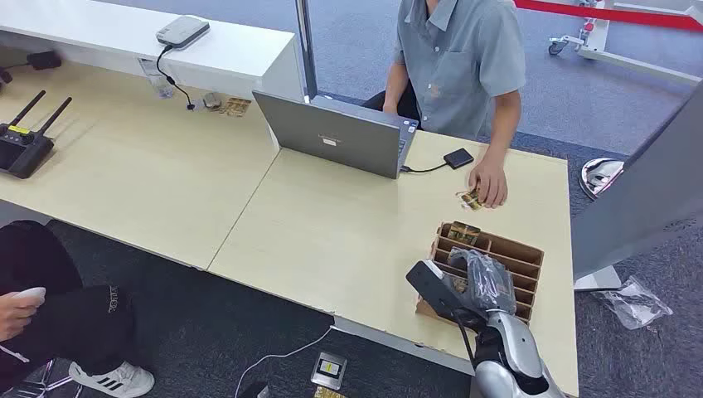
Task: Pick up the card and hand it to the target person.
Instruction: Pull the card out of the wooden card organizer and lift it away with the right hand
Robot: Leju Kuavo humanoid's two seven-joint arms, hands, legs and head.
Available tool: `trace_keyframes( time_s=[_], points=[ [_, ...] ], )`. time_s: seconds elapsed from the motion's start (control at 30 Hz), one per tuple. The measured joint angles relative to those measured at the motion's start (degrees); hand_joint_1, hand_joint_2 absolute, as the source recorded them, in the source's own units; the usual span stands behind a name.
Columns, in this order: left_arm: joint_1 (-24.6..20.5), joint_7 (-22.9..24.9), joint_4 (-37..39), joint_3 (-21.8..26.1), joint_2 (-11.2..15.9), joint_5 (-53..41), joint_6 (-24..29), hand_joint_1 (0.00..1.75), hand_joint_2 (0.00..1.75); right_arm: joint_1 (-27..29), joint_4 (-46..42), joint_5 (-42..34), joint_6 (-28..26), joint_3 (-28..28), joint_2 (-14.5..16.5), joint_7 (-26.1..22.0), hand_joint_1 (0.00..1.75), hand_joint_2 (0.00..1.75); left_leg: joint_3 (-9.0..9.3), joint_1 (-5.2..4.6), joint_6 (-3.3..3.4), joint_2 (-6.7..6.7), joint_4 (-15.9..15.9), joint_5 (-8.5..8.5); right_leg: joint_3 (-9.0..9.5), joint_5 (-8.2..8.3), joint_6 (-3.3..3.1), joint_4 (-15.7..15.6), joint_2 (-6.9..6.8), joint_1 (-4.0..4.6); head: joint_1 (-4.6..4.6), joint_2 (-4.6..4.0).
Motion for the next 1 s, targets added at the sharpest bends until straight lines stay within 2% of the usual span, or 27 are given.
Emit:
trace_keyframes(
  time_s=[0.67,1.0],
  points=[
    [0.0,-1.2,0.5,0.0,0.0,-0.5,-1.0,0.0,0.0,0.5,0.7,2.1,0.6,-2.6,0.0,0.7,0.93,1.75,0.01,0.0,0.0,0.0,0.0,0.0,-0.01,0.0,0.0,0.0,0.0,0.0,-0.01,0.0],
    [0.0,-2.1,1.0,0.0,0.0,-1.1,-1.9,0.0,0.0,1.5,-0.9,6.7,5.3,-3.8,0.8,-0.1,0.95,1.75,-0.01,0.0,0.0,0.0,0.0,-0.01,-0.01,-0.01,0.0,0.0,0.0,0.0,0.01,0.0]
  ],
)
